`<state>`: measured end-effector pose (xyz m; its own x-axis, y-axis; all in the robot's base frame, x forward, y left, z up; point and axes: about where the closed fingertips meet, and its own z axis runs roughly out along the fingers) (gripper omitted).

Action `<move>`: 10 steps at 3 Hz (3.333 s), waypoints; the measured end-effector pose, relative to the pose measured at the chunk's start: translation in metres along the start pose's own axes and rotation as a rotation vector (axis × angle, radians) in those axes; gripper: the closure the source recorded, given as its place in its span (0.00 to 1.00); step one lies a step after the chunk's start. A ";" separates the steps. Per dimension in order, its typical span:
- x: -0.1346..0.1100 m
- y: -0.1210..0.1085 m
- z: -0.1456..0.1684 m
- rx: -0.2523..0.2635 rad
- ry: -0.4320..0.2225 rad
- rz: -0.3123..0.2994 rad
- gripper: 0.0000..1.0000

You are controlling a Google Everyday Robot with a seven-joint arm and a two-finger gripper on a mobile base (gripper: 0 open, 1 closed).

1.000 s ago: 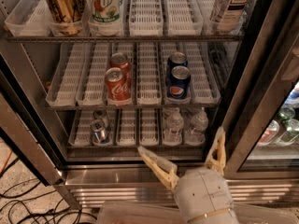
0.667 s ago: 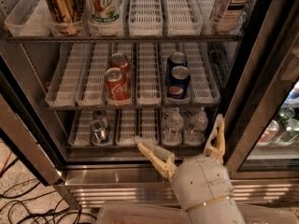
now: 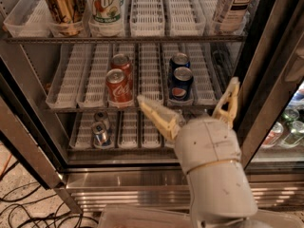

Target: Pick blue plastic bottle from top shelf of fridge

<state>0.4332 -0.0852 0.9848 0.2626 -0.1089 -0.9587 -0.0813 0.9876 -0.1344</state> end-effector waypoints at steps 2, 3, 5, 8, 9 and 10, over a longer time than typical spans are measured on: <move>-0.029 -0.012 0.019 0.050 -0.043 0.001 0.00; -0.017 -0.020 0.024 0.079 0.013 0.027 0.00; -0.022 -0.046 0.063 0.131 0.017 -0.006 0.00; -0.052 -0.074 0.111 0.175 -0.046 -0.011 0.00; -0.052 -0.074 0.111 0.175 -0.046 -0.011 0.10; -0.052 -0.074 0.111 0.176 -0.046 -0.011 0.31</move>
Offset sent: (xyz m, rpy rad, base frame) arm 0.0121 -0.0069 0.0301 0.0086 -0.0420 -0.0378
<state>0.5322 -0.1404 1.0723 0.3066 -0.1181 -0.9445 0.0898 0.9914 -0.0948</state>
